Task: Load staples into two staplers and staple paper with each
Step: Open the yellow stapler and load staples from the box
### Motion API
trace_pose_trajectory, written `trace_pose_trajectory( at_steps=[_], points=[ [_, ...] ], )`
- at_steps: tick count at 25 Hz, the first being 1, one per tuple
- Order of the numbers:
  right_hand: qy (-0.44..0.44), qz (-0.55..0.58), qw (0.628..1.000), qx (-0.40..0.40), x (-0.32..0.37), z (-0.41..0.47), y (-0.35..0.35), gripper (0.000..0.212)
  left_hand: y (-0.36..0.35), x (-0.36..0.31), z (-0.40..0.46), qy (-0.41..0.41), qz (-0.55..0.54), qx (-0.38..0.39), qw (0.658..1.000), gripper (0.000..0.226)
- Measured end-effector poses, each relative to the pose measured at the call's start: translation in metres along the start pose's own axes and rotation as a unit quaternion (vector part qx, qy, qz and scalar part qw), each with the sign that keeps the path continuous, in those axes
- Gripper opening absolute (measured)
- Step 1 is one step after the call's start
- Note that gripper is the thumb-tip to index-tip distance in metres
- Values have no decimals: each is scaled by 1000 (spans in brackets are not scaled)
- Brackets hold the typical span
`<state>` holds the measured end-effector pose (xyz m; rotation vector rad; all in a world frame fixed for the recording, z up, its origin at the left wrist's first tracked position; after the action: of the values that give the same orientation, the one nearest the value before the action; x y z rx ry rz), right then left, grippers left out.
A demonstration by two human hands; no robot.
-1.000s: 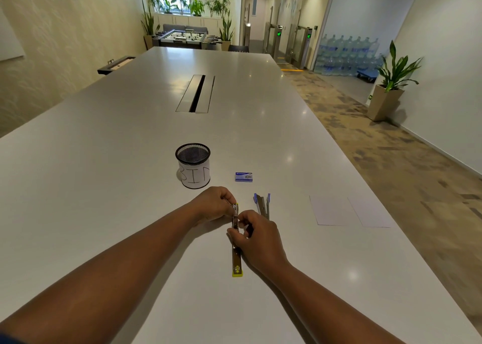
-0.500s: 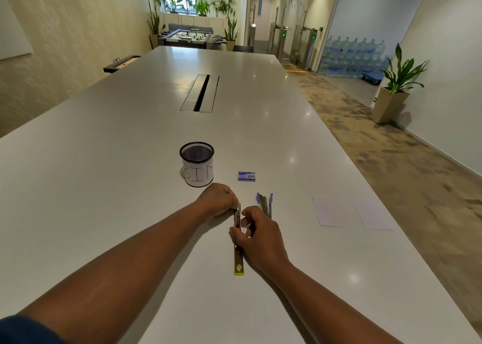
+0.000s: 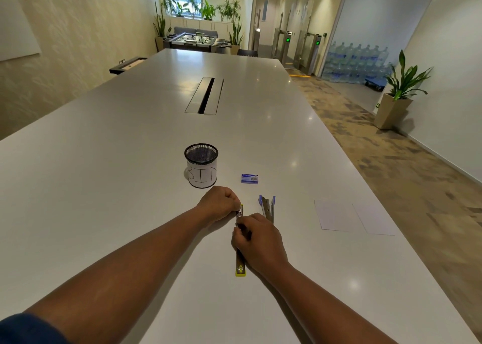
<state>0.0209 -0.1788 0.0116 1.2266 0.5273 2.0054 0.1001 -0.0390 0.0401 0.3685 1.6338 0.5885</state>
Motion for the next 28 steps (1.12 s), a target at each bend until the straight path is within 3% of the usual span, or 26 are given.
trace_pose_trajectory(
  at_steps=[10,15,21,28],
  points=[
    [-5,-2,1000,24,-2,1,-2,18,3,8,-4,-48,-15,-5,999,6],
    [-9,24,1000,12,1,0,4,5,3,11,-10,-70,-18,3,997,11],
    [0,24,999,34,10,-5,13,55,-1,16,-21,-92,-22,-58,994,6],
    [-16,31,999,37,5,-5,15,45,-9,17,-37,-134,36,-78,987,26]
  ],
)
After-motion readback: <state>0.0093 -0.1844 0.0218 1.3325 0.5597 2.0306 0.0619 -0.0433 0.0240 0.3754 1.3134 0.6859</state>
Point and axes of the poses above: each hand's wrist, its own z-axis towards the middle knuckle, its own y-axis out of the back of the hand, x = y × z, the point moved 2 cm from there along z, towards the middle knuckle, and after that the axes turned 14 degrees about -x, right-handed, at the moved point
